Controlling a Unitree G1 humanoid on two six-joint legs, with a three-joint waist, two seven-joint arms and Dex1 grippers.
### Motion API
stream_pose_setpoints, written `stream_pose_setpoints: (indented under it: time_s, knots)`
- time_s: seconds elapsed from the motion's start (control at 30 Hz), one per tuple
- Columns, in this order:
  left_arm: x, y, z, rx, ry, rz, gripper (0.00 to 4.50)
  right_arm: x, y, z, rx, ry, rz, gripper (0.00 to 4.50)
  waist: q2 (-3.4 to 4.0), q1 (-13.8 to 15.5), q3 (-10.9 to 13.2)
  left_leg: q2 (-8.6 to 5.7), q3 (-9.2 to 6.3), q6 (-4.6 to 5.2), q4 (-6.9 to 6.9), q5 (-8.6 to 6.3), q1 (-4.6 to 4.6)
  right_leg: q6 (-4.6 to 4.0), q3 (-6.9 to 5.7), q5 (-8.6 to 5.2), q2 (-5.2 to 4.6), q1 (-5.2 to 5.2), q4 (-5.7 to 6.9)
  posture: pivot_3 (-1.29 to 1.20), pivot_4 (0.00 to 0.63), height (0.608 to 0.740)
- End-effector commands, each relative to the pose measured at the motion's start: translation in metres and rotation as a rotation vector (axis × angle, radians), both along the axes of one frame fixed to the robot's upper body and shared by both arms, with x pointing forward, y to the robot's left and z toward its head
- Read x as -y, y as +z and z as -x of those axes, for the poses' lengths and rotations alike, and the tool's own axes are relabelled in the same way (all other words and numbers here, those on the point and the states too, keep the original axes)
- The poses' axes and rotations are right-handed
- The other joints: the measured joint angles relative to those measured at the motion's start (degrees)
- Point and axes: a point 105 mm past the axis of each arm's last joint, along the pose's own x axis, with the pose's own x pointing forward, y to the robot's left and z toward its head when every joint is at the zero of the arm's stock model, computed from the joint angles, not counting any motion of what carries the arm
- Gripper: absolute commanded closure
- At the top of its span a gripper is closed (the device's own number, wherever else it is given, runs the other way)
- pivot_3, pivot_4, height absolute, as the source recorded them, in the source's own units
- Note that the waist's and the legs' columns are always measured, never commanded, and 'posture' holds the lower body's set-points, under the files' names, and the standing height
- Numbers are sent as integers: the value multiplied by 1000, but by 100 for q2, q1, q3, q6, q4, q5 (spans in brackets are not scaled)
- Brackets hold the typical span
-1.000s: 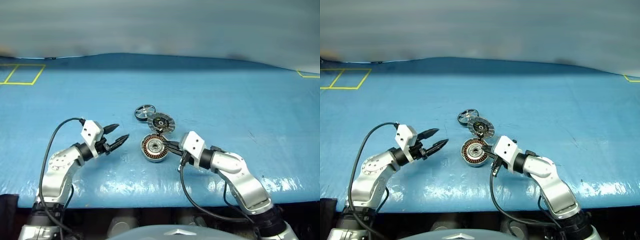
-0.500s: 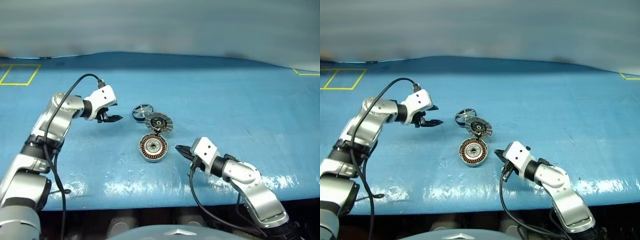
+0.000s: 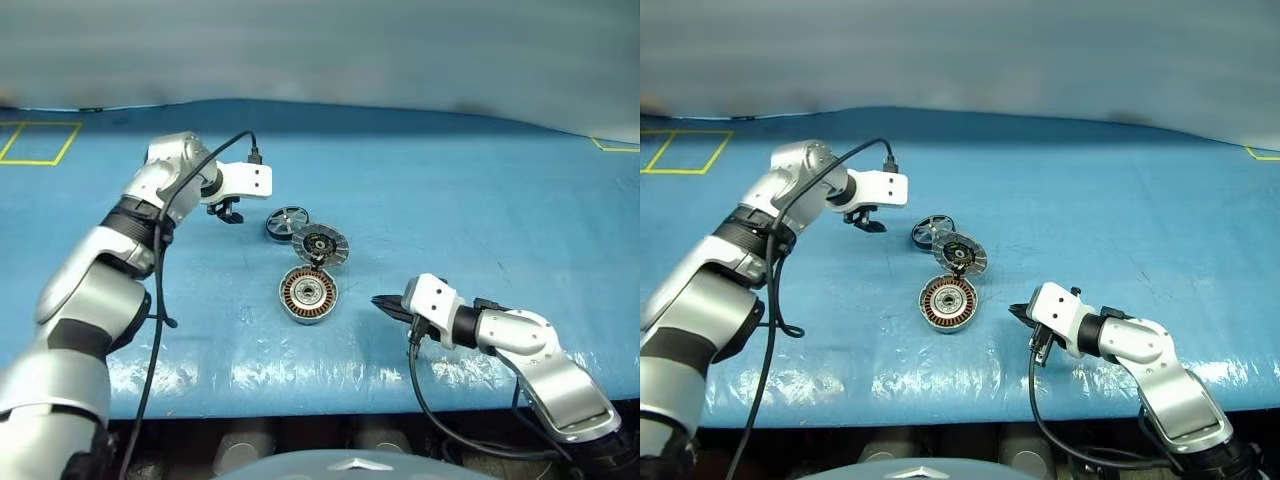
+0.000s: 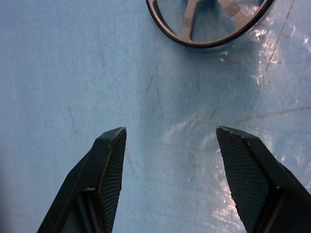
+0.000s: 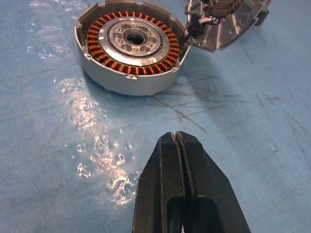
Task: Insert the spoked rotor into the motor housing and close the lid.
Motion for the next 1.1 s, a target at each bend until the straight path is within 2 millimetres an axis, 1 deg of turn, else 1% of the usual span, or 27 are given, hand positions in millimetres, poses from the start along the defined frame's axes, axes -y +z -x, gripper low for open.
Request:
stream_pose_setpoints:
  time_s: [0.03, 0.1, 0.17, 0.27, 0.4, 0.47, 0.5, 0.63, 0.7, 0.87, 1.1]
  knots:
    - [1, 15, -8, 32, 13, -20, 1364, 0, 13, -2, 41, 24, -11, 4460, -3, 0, 2, 0, 0, 0, 1, 0, -1, 0, 0, 0, -1, 0, 0, 0, 150, 740]
    - [4, 14, -11, 34, 24, -2, 1364, 0, 14, -2, 40, 27, -14, 4460, -3, 5, 2, 0, 1, -1, 1, 0, -1, 1, 0, 0, -2, 0, -1, 0, 150, 740]
    - [16, 12, -11, 10, 11, 37, 1364, -2, 15, -1, 35, 32, -11, 4460, -4, 7, 2, 0, 0, -2, 1, 1, -2, 1, 0, -1, -3, 0, -1, 0, 150, 740]
    - [29, 8, -12, 4, -23, 33, 1364, -4, 16, -1, 30, 27, -12, 4460, -5, 15, 3, 0, -2, -2, 12, 1, -10, 2, -4, 0, -4, -2, 1, 0, 150, 740]
    - [54, 10, -16, 13, -40, 95, 1364, -8, 17, 2, 32, 19, -19, 4460, -5, 22, 3, 0, -12, 1, 45, -1, -45, 9, -13, 4, -4, -21, 8, 0, 150, 740]
    - [61, 11, -18, 26, -49, 94, 1364, -9, 18, 3, 34, 10, -23, 4460, -5, 19, 3, -1, -20, 2, 71, -1, -75, 15, -20, 7, -4, -40, 17, 0, 150, 740]
    - [64, 10, -18, 28, -55, 92, 1364, -9, 19, 4, 37, 3, -24, 4460, -5, 17, 3, -3, -18, 4, 74, -2, -74, 18, -19, 9, -5, -39, 17, 0, 150, 740]
    - [70, 6, -18, 22, -77, 75, 1364, -8, 20, 6, 45, -17, -23, 4460, -5, -6, 3, -5, -14, 6, 76, -2, -71, 21, -15, 11, -7, -38, 18, 0, 150, 740]
    - [73, 0, -17, 14, -94, 55, 1364, -8, 20, 6, 52, -35, -26, 4460, -5, 2, 3, -5, -15, 6, 76, -2, -71, 21, -15, 11, -6, -38, 21, 0, 150, 740]
    - [75, -12, -14, -10, -118, 27, 1364, -7, 20, 8, 57, -52, -26, 4460, -5, 9, 3, -6, -16, 6, 79, -2, -72, 22, -15, 11, -7, -38, 22, 0, 150, 740]
    - [78, -22, -11, -30, -135, 25, 1364, -8, 19, 11, 56, -56, -30, 4460, -4, 17, 2, -7, -16, 7, 82, -1, -67, 22, -15, 11, -7, -32, 24, 0, 150, 740]
